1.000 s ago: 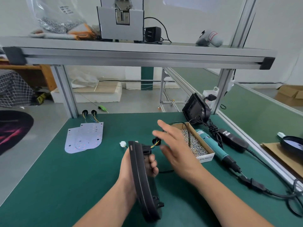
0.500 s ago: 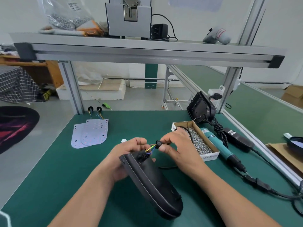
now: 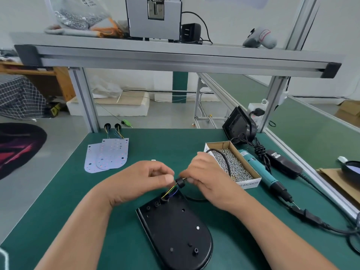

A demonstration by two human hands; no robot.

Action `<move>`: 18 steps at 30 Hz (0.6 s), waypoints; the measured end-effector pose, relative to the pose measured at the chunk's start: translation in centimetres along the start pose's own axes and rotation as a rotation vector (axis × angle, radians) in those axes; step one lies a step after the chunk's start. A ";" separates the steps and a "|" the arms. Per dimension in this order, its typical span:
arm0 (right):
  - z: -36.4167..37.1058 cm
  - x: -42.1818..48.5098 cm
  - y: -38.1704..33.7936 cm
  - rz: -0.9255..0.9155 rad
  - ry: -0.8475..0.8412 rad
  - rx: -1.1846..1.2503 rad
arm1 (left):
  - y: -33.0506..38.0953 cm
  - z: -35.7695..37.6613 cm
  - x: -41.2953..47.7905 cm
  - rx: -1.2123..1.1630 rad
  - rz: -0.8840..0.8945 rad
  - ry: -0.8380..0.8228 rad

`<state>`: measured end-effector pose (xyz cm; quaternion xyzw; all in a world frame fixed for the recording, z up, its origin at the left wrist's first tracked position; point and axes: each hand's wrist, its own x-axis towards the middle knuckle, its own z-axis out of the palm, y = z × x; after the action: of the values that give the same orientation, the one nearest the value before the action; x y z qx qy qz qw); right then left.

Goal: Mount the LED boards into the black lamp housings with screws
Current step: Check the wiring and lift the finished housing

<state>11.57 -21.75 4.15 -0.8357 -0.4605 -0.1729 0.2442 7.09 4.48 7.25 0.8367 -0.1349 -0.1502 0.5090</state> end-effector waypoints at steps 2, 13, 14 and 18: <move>0.1 0.2 -0.5 0.093 0.080 0.058 | 0.3 1.2 0.5 0.010 0.062 0.058; 0.8 0.0 -0.2 0.128 0.155 -0.102 | -0.9 5.6 3.0 0.060 0.163 0.258; 0.8 0.0 -0.2 0.131 0.164 -0.111 | -1.1 5.8 3.1 0.050 0.167 0.277; 0.9 0.3 0.1 0.139 0.206 -0.160 | -1.0 6.7 3.6 -0.014 0.143 0.380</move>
<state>11.86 -21.09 3.54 -0.8601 -0.3590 -0.2764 0.2342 7.84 -1.90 3.04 0.8348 -0.0946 0.0459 0.5404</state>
